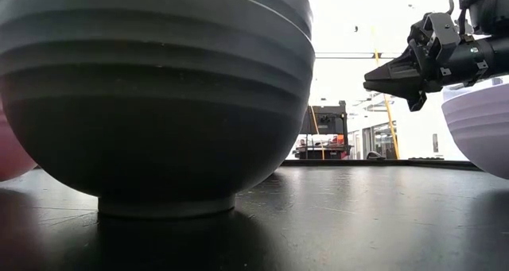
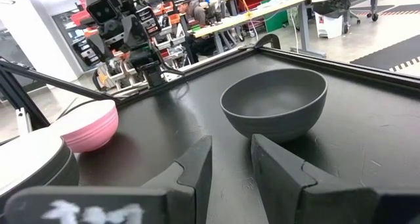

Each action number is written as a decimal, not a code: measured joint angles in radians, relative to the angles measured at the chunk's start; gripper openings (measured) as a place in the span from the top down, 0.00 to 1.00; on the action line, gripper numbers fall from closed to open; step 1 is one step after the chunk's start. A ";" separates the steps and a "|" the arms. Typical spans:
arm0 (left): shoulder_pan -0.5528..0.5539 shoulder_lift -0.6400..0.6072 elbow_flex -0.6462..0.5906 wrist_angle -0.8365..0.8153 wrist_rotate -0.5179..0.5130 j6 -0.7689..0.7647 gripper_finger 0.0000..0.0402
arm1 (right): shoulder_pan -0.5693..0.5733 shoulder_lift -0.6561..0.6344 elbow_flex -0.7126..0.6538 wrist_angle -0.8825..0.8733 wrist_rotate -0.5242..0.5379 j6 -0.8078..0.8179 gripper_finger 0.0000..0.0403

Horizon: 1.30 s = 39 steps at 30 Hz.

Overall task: Nest bowls inside each other
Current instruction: Stack the black bowl on top of the stacked white bowl

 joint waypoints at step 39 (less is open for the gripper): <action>0.042 -0.429 -0.027 -0.365 0.058 0.006 0.48 | 0.000 0.002 0.000 0.014 0.024 0.002 0.76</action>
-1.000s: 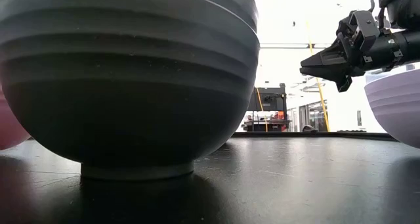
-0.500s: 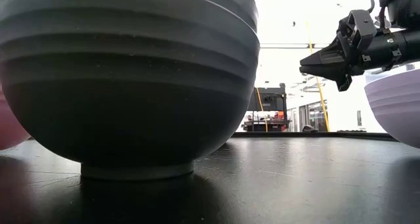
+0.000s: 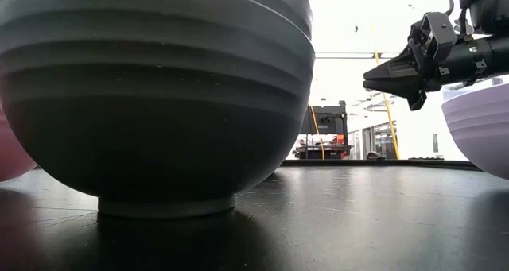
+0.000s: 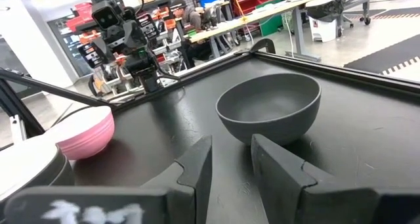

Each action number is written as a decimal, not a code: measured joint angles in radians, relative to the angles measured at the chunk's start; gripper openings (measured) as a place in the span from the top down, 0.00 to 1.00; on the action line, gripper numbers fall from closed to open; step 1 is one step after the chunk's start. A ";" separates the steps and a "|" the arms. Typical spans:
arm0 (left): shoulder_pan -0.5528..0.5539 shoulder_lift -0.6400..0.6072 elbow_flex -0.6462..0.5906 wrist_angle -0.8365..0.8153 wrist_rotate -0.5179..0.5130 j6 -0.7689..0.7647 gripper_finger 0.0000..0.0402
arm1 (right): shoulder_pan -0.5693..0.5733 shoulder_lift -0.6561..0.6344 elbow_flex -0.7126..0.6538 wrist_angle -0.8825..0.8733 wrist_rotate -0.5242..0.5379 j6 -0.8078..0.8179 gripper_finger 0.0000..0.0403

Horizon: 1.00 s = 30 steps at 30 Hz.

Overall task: Nest bowls inside each other
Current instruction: Stack the black bowl on top of the stacked white bowl

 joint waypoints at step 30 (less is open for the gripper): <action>-0.001 -0.029 -0.155 0.250 0.149 -0.097 0.67 | 0.000 0.006 0.000 0.007 0.003 0.006 0.76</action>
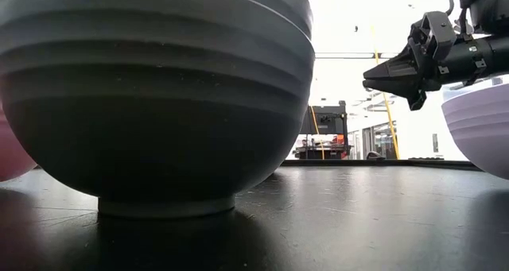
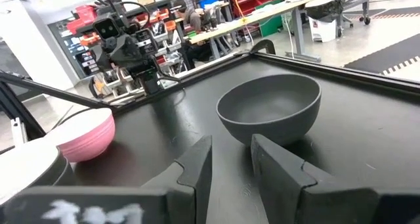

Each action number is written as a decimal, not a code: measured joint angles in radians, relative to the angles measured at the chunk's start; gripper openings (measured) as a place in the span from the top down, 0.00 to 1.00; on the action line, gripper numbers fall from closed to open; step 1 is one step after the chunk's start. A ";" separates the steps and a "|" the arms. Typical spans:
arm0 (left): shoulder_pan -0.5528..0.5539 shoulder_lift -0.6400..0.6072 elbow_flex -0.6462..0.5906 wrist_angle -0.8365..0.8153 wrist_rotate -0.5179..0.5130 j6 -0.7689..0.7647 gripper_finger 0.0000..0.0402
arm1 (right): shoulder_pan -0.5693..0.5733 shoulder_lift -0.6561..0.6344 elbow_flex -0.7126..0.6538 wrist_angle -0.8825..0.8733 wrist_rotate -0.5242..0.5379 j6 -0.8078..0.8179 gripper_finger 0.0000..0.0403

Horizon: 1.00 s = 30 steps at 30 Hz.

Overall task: Nest bowls inside each other
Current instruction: Stack the black bowl on top of the stacked white bowl

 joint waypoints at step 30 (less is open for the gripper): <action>-0.001 0.091 0.000 -0.010 -0.055 0.100 0.66 | -0.177 0.078 0.078 -0.026 -0.003 -0.087 0.72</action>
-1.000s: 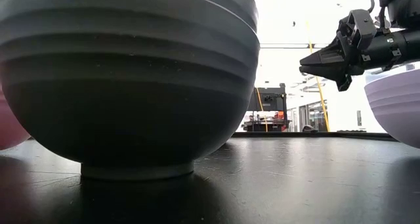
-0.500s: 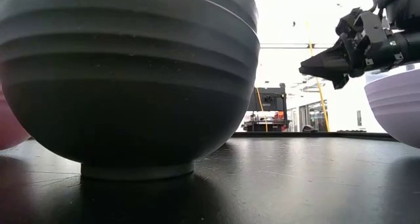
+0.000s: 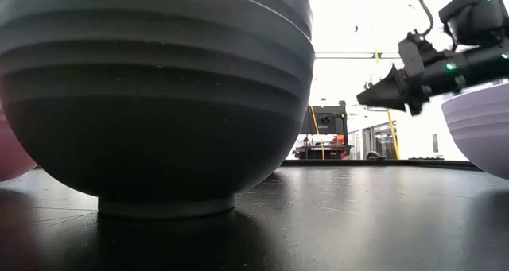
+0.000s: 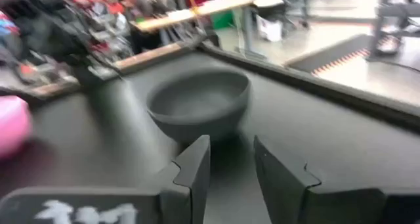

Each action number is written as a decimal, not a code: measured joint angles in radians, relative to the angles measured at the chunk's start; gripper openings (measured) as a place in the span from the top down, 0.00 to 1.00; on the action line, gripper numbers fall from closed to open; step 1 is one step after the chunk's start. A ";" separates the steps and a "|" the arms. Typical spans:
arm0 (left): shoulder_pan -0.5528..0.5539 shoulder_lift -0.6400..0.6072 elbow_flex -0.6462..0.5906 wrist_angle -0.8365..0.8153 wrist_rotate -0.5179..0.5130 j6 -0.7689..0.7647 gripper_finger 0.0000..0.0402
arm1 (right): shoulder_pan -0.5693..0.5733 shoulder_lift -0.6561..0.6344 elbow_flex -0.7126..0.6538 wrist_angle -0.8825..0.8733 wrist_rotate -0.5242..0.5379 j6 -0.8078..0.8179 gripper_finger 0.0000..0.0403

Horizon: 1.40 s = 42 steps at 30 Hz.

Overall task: Nest bowls inside each other
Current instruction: Stack the black bowl on top of the stacked white bowl

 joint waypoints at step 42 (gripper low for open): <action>0.000 0.053 0.000 0.002 0.008 -0.007 0.66 | -0.503 0.641 0.477 0.078 -0.887 -0.064 0.68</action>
